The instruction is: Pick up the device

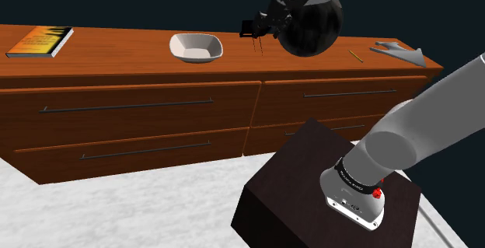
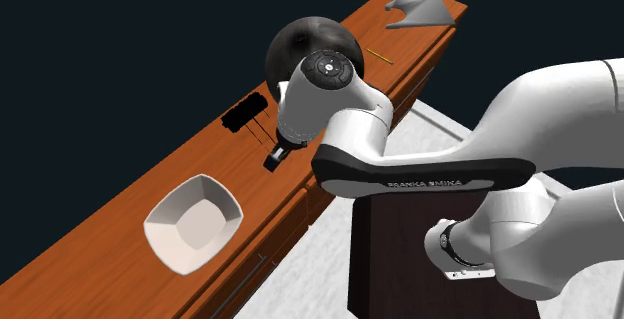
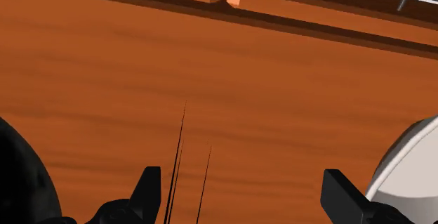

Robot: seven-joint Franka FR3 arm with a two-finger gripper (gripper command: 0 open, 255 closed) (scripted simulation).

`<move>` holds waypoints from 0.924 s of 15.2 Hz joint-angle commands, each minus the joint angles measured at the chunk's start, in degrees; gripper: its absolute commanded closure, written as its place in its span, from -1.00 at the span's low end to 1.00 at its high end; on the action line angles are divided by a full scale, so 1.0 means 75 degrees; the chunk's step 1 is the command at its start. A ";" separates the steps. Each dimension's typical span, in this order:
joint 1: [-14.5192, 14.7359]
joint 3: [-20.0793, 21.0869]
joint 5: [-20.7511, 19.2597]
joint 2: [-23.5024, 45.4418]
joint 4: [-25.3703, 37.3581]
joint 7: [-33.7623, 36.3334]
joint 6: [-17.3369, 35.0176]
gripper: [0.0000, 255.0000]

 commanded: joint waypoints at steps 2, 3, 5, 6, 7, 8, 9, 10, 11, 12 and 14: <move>-0.0128 -0.0120 0.0044 0.0738 0.0362 0.0178 0.0602 -1.00; -0.0169 -0.0160 0.0072 0.0987 0.0499 0.0229 0.0784 -1.00; -0.0246 -0.0241 0.0145 0.1487 0.0796 0.0321 0.1124 -1.00; -0.0286 -0.0280 0.0190 0.1737 0.0956 0.0362 0.1282 -1.00; -0.0326 -0.0318 0.0242 0.1988 0.1125 0.0400 0.1431 -1.00; -0.0333 -0.0324 0.0250 0.2028 0.1152 0.0406 0.1454 -1.00; -0.0333 -0.0324 0.0259 0.2078 0.1104 0.0401 0.1552 -1.00; -0.0334 -0.0323 0.0268 0.2130 0.1057 0.0395 0.1650 -1.00; -0.0335 -0.0323 0.0277 0.2183 0.1012 0.0389 0.1748 -1.00; -0.0336 -0.0321 0.0287 0.2237 0.0969 0.0383 0.1846 -1.00; -0.0339 -0.0318 0.0308 0.2351 0.0887 0.0370 0.2041 -1.00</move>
